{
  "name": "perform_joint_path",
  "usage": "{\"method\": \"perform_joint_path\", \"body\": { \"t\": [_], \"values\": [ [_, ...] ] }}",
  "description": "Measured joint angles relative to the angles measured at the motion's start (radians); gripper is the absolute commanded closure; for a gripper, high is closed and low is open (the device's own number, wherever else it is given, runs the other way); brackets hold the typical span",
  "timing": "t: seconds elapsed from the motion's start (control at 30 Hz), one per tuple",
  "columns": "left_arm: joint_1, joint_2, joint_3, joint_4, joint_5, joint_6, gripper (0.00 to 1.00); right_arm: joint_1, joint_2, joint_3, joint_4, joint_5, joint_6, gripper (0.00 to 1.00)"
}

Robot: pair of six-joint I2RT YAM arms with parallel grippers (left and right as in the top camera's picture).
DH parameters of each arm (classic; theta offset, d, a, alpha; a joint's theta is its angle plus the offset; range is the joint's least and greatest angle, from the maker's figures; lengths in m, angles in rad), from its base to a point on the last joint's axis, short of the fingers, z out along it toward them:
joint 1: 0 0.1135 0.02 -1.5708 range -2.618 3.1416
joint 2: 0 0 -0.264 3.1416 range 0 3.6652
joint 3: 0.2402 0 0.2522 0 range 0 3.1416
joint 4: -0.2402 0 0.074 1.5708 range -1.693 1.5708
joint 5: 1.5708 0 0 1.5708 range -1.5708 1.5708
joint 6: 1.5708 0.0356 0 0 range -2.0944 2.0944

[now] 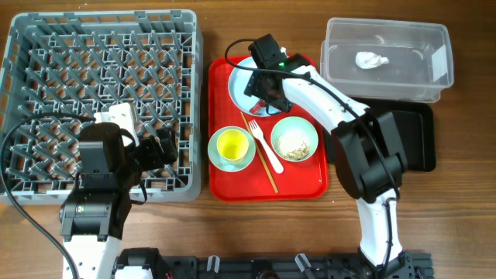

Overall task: Sort waste into correct bins and load items into the dishwasher rack
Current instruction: 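Grasp red wrapper from plate with right gripper, drop into clear bin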

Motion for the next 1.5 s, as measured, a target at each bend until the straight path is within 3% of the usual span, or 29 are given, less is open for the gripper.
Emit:
{"method": "perform_joint_path", "body": {
  "t": [0.13,0.23,0.33,0.43,0.77,1.0,1.03,1.07,1.1,1.13,1.33,1.5],
  "values": [
    [0.000,0.000,0.000,0.000,0.000,0.000,0.00,0.000,0.003,0.000,-0.001,0.000,0.013,0.60],
    [0.000,0.001,0.000,0.000,0.000,0.000,0.00,0.000,0.003,0.000,-0.011,0.000,0.014,0.70],
    [0.000,0.014,0.000,0.000,0.000,0.000,0.00,0.000,0.003,0.000,-0.021,0.000,0.014,0.73],
    [0.000,0.026,0.000,-0.002,0.000,0.000,0.00,0.000,0.003,0.000,-0.031,0.000,0.018,0.94],
    [0.000,0.028,0.000,-0.002,0.000,0.000,0.00,-0.012,-0.013,-0.001,-0.059,-0.003,-0.026,0.96],
    [0.000,0.028,0.000,-0.002,0.000,0.000,0.00,-0.243,-0.365,0.000,-0.092,-0.008,-0.130,0.96],
    [0.000,0.028,0.000,-0.002,0.000,0.000,0.00,-0.304,-0.399,0.005,-0.099,-0.006,-0.134,0.73],
    [0.000,0.028,0.000,-0.002,0.000,0.000,0.00,-0.340,-0.402,0.007,-0.106,-0.006,-0.137,0.43],
    [0.000,0.028,0.000,-0.002,0.000,0.000,0.00,-0.366,-0.401,0.007,-0.114,-0.007,-0.140,0.29],
    [0.000,0.028,0.000,-0.002,0.000,0.000,0.00,-0.393,-0.395,0.006,-0.121,-0.007,-0.144,0.22],
    [0.000,0.028,0.000,-0.002,0.000,0.000,0.00,-0.471,-0.390,0.006,-0.100,-0.089,-0.282,0.17],
    [0.000,0.028,0.000,-0.003,0.000,0.000,0.00,-0.462,-0.519,0.005,-0.303,-0.211,-0.462,0.20]
  ]
}}
